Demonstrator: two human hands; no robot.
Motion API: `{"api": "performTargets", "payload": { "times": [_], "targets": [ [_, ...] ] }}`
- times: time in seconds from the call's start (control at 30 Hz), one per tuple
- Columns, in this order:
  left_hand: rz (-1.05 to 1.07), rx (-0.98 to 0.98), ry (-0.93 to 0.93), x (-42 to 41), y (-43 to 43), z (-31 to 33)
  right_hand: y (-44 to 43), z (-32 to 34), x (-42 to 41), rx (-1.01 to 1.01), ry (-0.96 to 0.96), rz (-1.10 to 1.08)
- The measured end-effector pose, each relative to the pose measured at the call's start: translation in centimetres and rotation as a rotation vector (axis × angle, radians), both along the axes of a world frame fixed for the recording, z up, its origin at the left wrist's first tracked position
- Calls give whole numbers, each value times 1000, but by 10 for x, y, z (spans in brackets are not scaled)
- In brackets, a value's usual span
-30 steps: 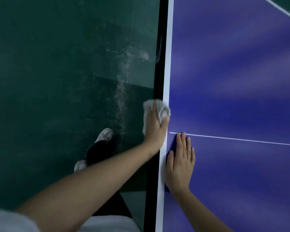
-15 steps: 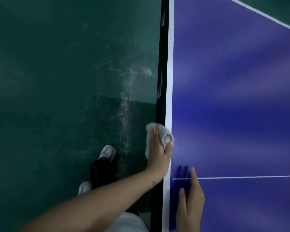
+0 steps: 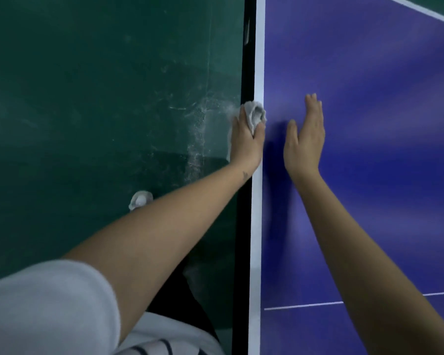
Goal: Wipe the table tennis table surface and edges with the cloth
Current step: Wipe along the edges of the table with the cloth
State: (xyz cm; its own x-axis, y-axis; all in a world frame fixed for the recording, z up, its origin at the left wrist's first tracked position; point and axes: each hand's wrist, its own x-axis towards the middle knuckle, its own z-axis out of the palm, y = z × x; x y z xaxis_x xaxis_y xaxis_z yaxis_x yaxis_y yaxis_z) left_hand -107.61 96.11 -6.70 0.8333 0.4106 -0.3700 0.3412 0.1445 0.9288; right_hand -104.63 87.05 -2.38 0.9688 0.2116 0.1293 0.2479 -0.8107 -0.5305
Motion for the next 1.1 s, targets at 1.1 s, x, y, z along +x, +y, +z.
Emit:
{"api": "performTargets", "payload": {
  "times": [1.1],
  "targets": [
    [-73, -117, -30, 164, 81, -11, 125, -25, 196, -254, 45, -166]
  ]
}}
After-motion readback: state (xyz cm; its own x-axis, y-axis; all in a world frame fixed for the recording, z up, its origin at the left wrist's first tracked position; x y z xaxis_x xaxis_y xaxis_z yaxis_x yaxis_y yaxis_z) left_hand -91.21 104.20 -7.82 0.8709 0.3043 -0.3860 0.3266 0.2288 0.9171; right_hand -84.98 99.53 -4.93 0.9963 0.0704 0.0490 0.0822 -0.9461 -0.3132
